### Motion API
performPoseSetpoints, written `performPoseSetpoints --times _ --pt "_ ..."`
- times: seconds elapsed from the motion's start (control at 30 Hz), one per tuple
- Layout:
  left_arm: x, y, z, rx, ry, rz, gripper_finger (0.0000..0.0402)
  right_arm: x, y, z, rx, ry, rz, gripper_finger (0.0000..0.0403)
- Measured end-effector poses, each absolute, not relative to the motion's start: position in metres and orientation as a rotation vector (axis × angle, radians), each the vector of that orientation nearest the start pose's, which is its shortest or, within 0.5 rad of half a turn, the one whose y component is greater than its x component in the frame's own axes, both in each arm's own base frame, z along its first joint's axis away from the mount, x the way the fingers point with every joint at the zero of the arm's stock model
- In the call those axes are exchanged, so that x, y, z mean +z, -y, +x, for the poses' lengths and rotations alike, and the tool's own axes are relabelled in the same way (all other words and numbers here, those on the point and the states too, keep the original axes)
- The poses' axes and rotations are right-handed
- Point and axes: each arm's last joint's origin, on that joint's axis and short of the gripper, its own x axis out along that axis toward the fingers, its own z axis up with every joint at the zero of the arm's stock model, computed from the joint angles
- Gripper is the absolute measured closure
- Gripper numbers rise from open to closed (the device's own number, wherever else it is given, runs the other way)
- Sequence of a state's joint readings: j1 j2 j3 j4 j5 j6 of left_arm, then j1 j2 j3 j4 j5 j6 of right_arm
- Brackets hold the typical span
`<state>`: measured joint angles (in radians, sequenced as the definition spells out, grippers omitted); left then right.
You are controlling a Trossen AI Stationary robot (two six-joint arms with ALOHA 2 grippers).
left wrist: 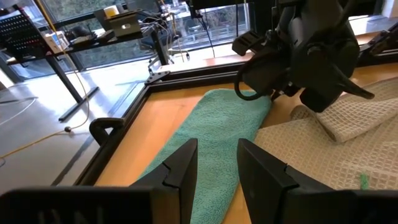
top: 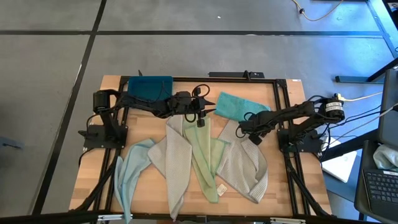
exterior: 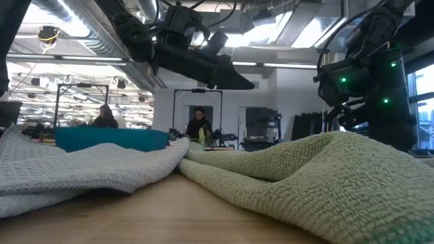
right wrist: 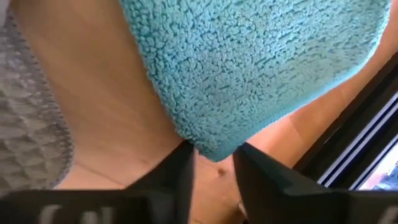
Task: Fold microfiber towels
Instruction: Fold the blue towel
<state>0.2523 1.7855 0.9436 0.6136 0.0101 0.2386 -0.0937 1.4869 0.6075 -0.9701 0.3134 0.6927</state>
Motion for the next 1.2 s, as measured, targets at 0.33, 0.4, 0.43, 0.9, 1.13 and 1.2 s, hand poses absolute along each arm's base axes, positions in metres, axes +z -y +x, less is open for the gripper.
performPoseSetpoints --times 0.33,0.4,0.43,0.9,1.13,1.2 --pt "0.197 -0.094 0.366 0.213 -0.255 0.206 0.0296 0.147 0.026 0.188 -0.863 -1.654 0.266 0.0395" --pt "0.197 -0.094 0.366 0.213 -0.255 0.206 0.0296 0.156 0.027 0.193 -0.853 -1.666 0.222 0.0397" --pt "0.197 -0.094 0.366 0.213 -0.255 0.206 0.0296 0.161 0.028 0.195 -0.85 -1.667 0.199 0.0396" --pt "0.196 -0.094 0.366 0.212 -0.262 0.205 0.0296 0.188 0.06 0.222 -0.656 -1.578 0.022 0.0397" --pt "0.196 -0.094 0.366 0.212 -0.262 0.205 0.0296 0.19 0.09 0.237 -0.637 -1.396 -0.018 0.0397" --pt "0.196 -0.094 0.366 0.212 -0.262 0.205 0.0296 0.19 0.098 0.242 -0.626 -1.343 -0.046 0.0397"
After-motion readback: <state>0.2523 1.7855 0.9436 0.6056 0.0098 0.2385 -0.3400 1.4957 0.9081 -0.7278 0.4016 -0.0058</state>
